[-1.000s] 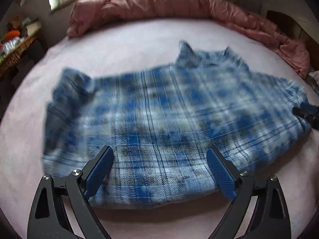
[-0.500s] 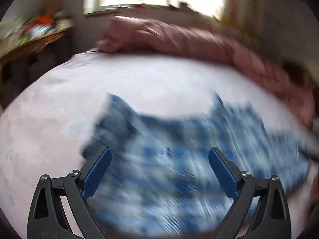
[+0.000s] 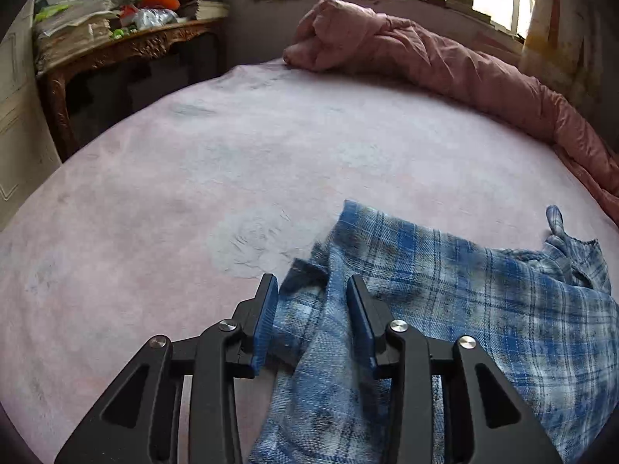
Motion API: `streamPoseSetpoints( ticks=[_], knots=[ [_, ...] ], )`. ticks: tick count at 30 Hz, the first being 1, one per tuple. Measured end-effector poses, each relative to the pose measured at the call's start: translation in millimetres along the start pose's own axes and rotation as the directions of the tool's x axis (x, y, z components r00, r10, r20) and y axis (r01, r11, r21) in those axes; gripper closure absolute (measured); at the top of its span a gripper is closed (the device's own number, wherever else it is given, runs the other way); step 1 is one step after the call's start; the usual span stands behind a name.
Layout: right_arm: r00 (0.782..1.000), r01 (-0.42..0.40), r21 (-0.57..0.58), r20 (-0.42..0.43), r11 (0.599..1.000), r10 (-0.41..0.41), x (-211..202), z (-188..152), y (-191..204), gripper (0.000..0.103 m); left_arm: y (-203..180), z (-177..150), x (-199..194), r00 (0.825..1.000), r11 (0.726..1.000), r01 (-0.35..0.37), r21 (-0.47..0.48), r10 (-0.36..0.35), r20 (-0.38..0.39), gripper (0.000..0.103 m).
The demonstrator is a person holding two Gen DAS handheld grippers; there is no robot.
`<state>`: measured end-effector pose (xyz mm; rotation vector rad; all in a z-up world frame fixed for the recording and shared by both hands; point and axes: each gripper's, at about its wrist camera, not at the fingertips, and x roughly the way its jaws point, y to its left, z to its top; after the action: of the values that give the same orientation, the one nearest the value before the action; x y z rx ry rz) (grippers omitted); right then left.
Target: Fold large clothes
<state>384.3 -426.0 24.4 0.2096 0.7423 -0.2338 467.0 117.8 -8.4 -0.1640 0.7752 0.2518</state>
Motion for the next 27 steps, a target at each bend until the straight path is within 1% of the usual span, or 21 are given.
streamPoseSetpoints(
  ticks=[1, 3, 4, 5, 7, 8, 10, 12, 13, 16, 17, 18, 19, 20, 22, 23, 25, 27],
  knots=[
    [1.0, 0.03, 0.008, 0.008, 1.0, -0.03, -1, 0, -3, 0.031, 0, -1, -4, 1.0, 1.0, 0.001, 0.004, -0.001, 0.018, 0.065],
    [0.998, 0.055, 0.027, 0.024, 0.998, -0.055, -5, 2, -9, 0.031, -2, -3, -21, 0.997, 1.0, 0.008, 0.018, -0.01, 0.077, 0.066],
    [0.998, 0.05, 0.043, 0.036, 0.998, -0.051, -8, 3, -12, 0.031, -4, -4, -33, 0.993, 0.999, 0.022, 0.031, -0.025, 0.117, 0.065],
    [0.998, 0.035, 0.054, 0.044, 0.998, -0.037, -12, 4, -15, 0.031, -3, -6, -45, 0.988, 0.998, 0.035, 0.043, -0.041, 0.148, 0.063],
    [0.998, -0.006, 0.065, 0.067, 0.998, 0.002, -22, 6, -16, 0.031, -7, -9, -73, 0.971, 0.993, 0.098, 0.063, -0.109, 0.213, 0.058],
    [0.996, -0.023, 0.064, 0.082, 0.998, 0.017, -29, 7, -15, 0.031, -9, -10, -85, 0.963, 0.99, 0.121, 0.071, -0.135, 0.233, 0.056],
    [0.993, -0.045, 0.048, 0.112, 0.998, 0.04, -43, 7, -10, 0.031, -18, -13, -111, 0.948, 0.984, 0.154, 0.091, -0.173, 0.265, 0.055],
    [0.989, -0.063, 0.027, 0.137, 0.998, 0.059, -55, 4, -2, 0.03, -26, -18, -137, 0.924, 0.972, 0.204, 0.121, -0.232, 0.304, 0.052],
    [0.986, -0.073, 0.015, 0.15, 0.997, 0.07, -62, 3, 2, 0.028, -31, -20, -148, 0.914, 0.967, 0.218, 0.135, -0.25, 0.318, 0.049],
    [0.979, -0.097, -0.001, 0.18, 0.995, 0.095, -78, -4, 11, 0.022, -45, -23, -175, 0.89, 0.956, 0.239, 0.173, -0.287, 0.355, 0.047],
    [0.977, -0.106, -0.009, 0.185, 0.994, 0.106, -81, -6, 13, 0.018, -48, -24, -181, 0.884, 0.953, 0.243, 0.182, -0.295, 0.362, 0.043],
    [0.975, -0.113, -0.021, 0.192, 0.993, 0.115, -84, -9, 15, 0.017, -51, -26, -186, 0.878, 0.95, 0.249, 0.19, -0.304, 0.37, 0.041],
    [0.973, -0.107, -0.032, 0.204, 0.994, 0.112, -87, -11, 16, 0.017, -54, -28, -190, 0.873, 0.947, 0.254, 0.196, -0.311, 0.375, 0.037],
    [0.972, -0.094, -0.036, 0.213, 0.995, 0.099, -89, -12, 17, 0.017, -56, -29, -192, 0.871, 0.945, 0.258, 0.199, -0.317, 0.375, 0.032],
    [0.972, -0.051, -0.021, 0.227, 0.998, 0.054, -90, -14, 15, 0.017, -60, -30, -193, 0.869, 0.941, 0.267, 0.208, -0.328, 0.369, 0.028],
    [0.971, -0.048, -0.008, 0.232, 0.999, 0.049, -91, -14, 13, 0.017, -61, -31, -192, 0.87, 0.94, 0.266, 0.213, -0.329, 0.368, 0.027],
    [0.969, -0.07, 0.031, 0.24, 0.997, 0.061, -94, -13, 5, 0.016, -66, -32, -188, 0.874, 0.939, 0.26, 0.227, -0.328, 0.359, 0.024],
    [0.966, -0.115, 0.092, 0.241, 0.989, 0.09, -94, -16, -4, 0.011, -72, -35, -183, 0.878, 0.935, 0.261, 0.238, -0.333, 0.343, 0.021]
  ],
)
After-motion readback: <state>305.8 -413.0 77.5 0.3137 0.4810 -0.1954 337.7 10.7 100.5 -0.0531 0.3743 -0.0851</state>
